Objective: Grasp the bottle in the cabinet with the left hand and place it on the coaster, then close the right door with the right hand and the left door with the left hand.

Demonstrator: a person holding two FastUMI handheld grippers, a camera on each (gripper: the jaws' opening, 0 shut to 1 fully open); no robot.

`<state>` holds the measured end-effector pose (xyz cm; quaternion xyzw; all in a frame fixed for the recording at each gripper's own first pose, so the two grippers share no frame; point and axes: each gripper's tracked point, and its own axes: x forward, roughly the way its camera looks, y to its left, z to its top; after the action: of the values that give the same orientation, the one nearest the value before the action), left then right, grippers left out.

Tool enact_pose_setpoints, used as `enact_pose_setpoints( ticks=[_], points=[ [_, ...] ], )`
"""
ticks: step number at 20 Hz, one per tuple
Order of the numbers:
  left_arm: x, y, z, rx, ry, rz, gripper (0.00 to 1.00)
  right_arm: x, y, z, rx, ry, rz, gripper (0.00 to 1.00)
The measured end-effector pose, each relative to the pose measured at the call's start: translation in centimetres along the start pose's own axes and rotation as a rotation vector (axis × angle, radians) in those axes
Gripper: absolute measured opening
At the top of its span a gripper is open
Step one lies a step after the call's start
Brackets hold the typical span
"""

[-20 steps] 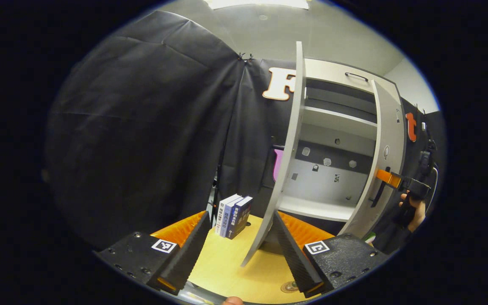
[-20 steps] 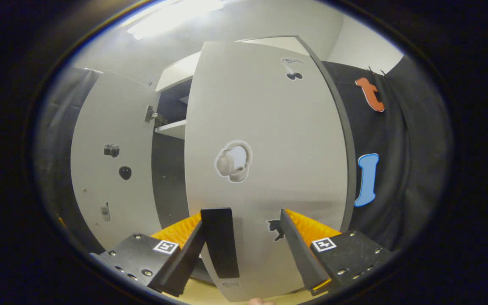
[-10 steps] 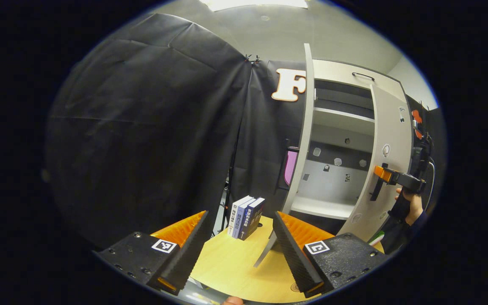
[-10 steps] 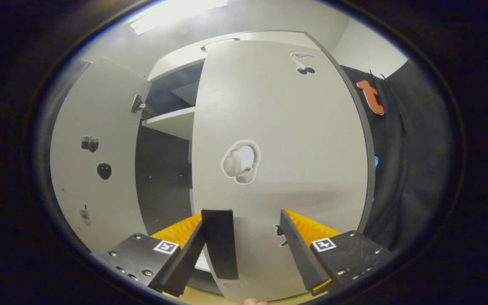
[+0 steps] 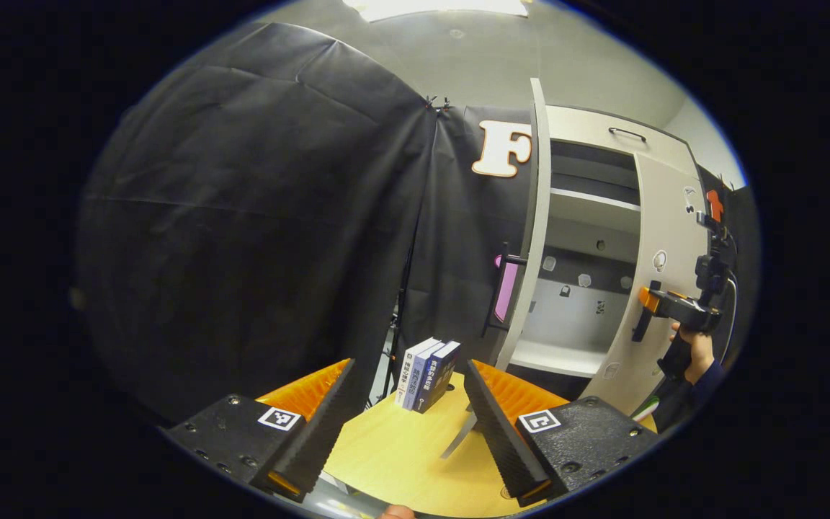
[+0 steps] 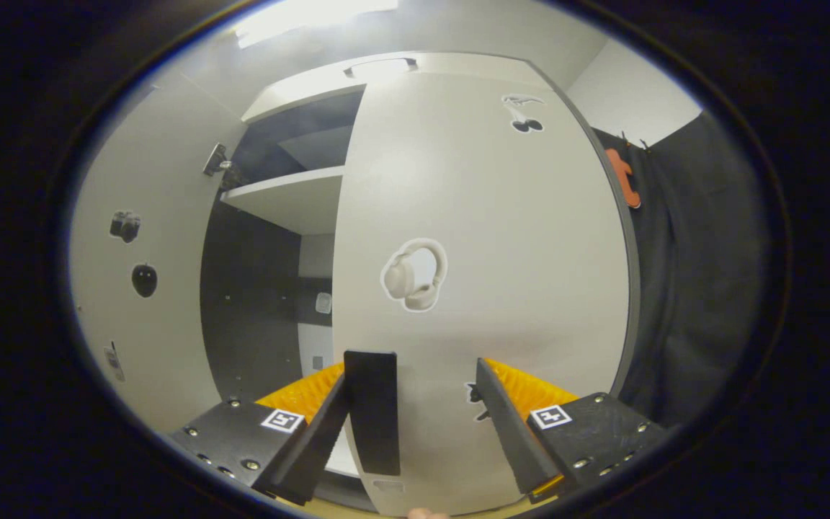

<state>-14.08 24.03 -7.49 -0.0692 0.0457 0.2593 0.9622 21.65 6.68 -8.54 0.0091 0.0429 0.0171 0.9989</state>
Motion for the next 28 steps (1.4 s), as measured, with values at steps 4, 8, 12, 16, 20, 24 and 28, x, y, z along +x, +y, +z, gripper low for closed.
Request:
enact_pose_setpoints(
  ticks=[4,8,12,16,20,24,28],
  points=[
    [1.1,-0.6,0.0,0.003,-0.002,-0.033,0.94,0.2,0.0,0.0,-0.005,0.003,-0.011,0.98],
    [2.5,-1.2,0.0,0.007,0.000,-0.076,0.94,0.2,0.1,-0.1,-0.002,0.011,-0.011,0.98],
    [5.3,-2.2,1.4,0.022,-0.027,-0.143,0.94,0.2,0.2,-0.2,-0.001,0.025,0.001,0.96],
    [8.7,-3.8,3.5,0.000,-0.054,-0.230,0.94,-1.0,0.7,0.5,0.042,0.016,0.048,0.98],
    [11.4,-5.1,4.8,0.003,-0.060,-0.318,0.94,-3.9,0.1,2.0,0.021,-0.017,0.044,1.00],
    [13.5,-7.0,6.4,-0.002,-0.081,-0.440,0.94,-6.4,0.5,0.7,0.026,0.031,0.080,1.00],
    [14.7,-8.2,6.9,0.003,-0.064,-0.518,0.94,-7.4,1.3,-0.2,0.015,0.043,0.095,1.00]
  ],
)
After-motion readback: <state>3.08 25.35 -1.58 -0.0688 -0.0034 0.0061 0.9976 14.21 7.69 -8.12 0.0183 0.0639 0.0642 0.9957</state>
